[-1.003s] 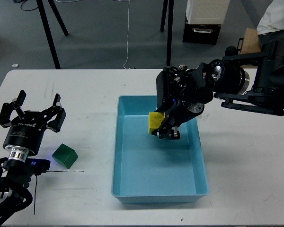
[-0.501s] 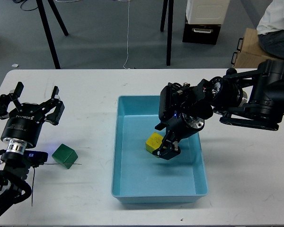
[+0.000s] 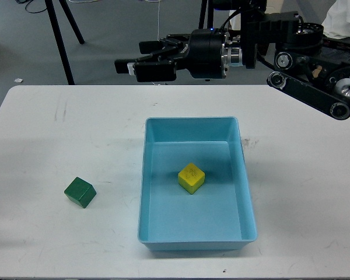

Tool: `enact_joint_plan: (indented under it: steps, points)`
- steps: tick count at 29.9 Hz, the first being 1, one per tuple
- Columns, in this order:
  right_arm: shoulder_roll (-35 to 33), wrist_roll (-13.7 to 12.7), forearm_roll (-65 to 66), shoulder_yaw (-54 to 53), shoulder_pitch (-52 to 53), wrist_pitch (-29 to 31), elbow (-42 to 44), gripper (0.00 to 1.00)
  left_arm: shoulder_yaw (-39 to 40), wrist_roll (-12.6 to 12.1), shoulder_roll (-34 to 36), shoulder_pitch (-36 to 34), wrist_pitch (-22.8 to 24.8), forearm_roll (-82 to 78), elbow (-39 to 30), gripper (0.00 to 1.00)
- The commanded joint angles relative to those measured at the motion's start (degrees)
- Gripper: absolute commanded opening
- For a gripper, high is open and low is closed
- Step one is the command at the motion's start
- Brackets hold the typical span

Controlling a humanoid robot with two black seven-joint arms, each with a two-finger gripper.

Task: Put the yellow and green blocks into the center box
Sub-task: 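Raise the right gripper away from the tray, then lower the left gripper onto the green cube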

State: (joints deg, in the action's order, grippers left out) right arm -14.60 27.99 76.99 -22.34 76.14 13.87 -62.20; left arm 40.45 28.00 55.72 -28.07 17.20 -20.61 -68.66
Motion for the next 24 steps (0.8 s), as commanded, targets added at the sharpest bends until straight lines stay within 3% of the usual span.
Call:
enact_joint_plan:
  steps: [1,6,9,17,21,24]
  points:
    - [2.5,0.0,-9.6,-5.1,-3.5,-1.6,0.8,0.99,0.7,0.0,0.6,-2.2,1.7,-23.3,1.1,0.99]
    - [2.5,0.0,-18.8,-9.8,-12.1,-6.9,0.6,0.99,1.2,0.0,2.5,-6.6,1.7,-50.6,0.2,0.97]
    - [1.3,0.0,-20.4,-15.6,-18.9,-8.7,-0.5,0.99,1.4,0.0,3.4,-7.7,1.6,-61.8,-3.8,0.97]
    - [-11.0,0.0,-20.7,-32.3,-36.1,-10.2,-13.2,0.99,0.2,0.0,4.5,-11.2,2.7,-78.1,-11.9,0.99]
    - [-14.4,0.0,-20.7,-41.0,-48.9,-10.3,-19.5,0.99,-1.0,0.0,4.1,-13.8,10.0,-88.6,-15.7,1.0]
    - [-15.6,0.0,-20.9,-47.0,-58.3,-10.3,-22.9,0.99,-1.9,0.0,1.4,-17.0,10.8,-91.6,-16.7,1.0]
